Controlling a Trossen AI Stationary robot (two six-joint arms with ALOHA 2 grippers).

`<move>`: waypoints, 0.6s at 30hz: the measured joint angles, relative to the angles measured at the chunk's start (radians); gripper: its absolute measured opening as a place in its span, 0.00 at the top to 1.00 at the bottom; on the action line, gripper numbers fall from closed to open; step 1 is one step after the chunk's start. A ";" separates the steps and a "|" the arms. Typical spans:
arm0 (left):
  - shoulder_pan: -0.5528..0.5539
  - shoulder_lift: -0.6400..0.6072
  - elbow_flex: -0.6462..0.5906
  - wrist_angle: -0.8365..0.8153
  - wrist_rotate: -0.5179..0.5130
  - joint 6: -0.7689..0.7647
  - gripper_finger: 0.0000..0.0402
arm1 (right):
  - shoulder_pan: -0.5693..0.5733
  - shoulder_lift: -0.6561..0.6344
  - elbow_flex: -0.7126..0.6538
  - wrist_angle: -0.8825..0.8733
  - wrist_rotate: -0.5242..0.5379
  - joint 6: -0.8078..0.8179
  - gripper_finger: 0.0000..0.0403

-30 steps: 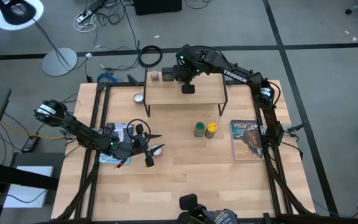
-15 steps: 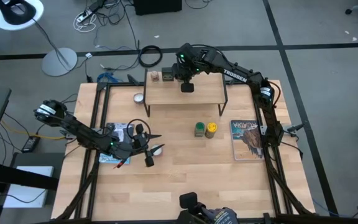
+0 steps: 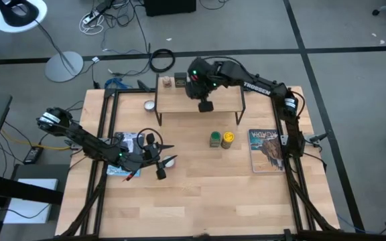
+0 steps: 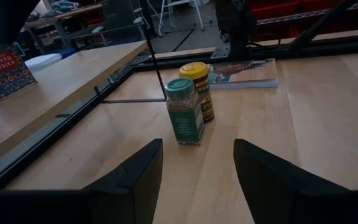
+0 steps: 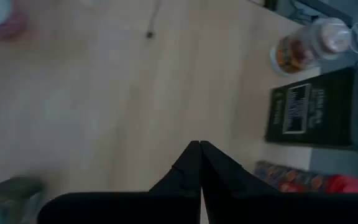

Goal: Shelf spices
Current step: Put the green seasoning bottle on the shelf

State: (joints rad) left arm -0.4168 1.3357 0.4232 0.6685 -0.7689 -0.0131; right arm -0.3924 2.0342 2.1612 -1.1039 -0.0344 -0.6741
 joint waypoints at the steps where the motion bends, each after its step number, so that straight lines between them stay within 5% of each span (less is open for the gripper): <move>1: 0.000 0.000 0.000 -0.002 0.000 0.000 0.50 | 0.021 -0.013 0.000 -0.022 0.012 0.011 1.00; 13: 0.000 0.000 0.000 -0.004 0.000 0.001 0.50 | 0.197 -0.169 0.001 -0.164 0.049 0.300 0.99; 18: -0.002 0.000 0.000 0.039 0.007 0.005 0.50 | 0.206 -0.155 0.000 -0.295 0.099 0.427 0.86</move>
State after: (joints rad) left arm -0.4190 1.3357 0.4229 0.7077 -0.7617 -0.0084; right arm -0.1868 1.8789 2.1616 -1.3985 0.0646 -0.2474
